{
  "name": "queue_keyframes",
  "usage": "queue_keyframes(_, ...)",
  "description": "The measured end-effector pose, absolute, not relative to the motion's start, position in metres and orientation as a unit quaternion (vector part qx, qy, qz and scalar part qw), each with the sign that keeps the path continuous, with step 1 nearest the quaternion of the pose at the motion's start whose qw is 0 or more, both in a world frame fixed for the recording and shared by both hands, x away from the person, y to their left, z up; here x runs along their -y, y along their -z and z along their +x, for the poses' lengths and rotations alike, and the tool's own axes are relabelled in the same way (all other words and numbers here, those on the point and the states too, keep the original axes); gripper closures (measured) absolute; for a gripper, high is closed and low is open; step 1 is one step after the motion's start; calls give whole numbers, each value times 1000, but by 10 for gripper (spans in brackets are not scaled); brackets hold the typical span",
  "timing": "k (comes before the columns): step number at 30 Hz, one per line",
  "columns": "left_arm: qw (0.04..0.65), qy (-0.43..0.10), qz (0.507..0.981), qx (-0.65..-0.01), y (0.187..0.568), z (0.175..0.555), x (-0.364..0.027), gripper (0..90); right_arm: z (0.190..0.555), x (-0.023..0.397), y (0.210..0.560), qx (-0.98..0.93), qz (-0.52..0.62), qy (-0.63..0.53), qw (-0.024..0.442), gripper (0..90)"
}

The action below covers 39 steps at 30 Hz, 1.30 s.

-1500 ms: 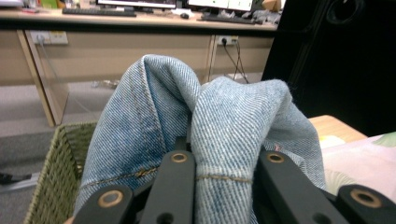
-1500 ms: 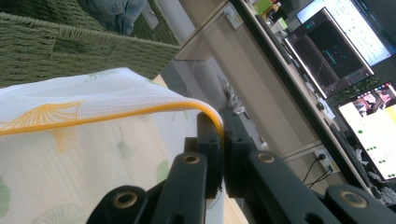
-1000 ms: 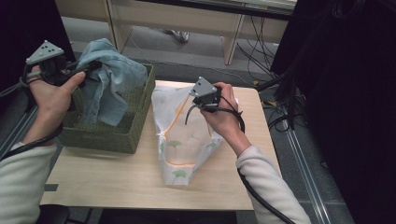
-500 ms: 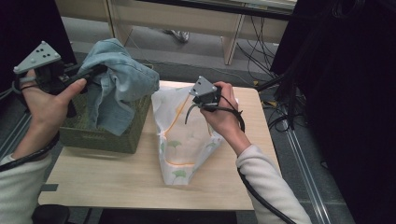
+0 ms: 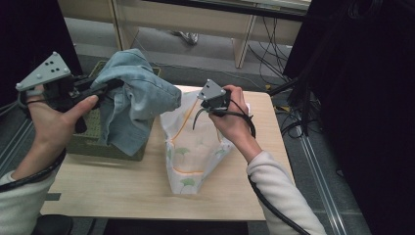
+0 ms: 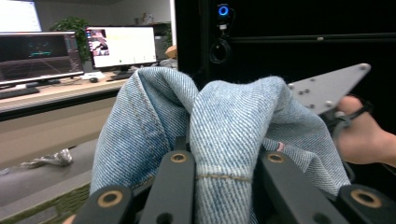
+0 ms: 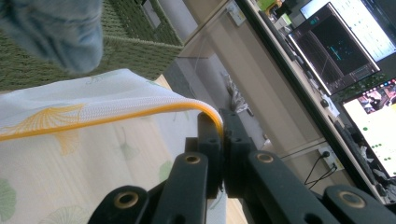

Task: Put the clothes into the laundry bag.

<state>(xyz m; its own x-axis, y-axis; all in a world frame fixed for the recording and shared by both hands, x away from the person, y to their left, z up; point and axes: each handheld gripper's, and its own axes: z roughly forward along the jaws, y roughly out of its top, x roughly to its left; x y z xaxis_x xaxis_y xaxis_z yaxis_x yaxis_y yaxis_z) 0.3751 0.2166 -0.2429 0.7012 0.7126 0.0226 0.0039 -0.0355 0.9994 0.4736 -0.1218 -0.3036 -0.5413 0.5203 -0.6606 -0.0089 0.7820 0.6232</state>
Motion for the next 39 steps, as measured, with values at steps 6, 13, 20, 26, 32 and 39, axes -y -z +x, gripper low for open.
queue_keyframes(6,650,-262,668,-251,241,365,-207,805,474,121,303,-828,158,-293,450,891)
queue_keyframes(13,659,-245,672,-233,241,356,-197,805,474,118,302,-829,158,-294,449,891)
queue_keyframes(20,663,-236,676,-217,240,349,-189,804,475,116,302,-830,162,-292,447,891)
queue_keyframes(26,661,-228,683,-210,243,345,-183,804,475,115,302,-832,159,-290,445,891)
queue_keyframes(32,652,-214,699,-201,250,342,-172,804,475,115,301,-832,165,-293,442,891)
queue_keyframes(39,643,-194,717,-187,257,339,-156,803,477,112,301,-836,166,-296,432,891)
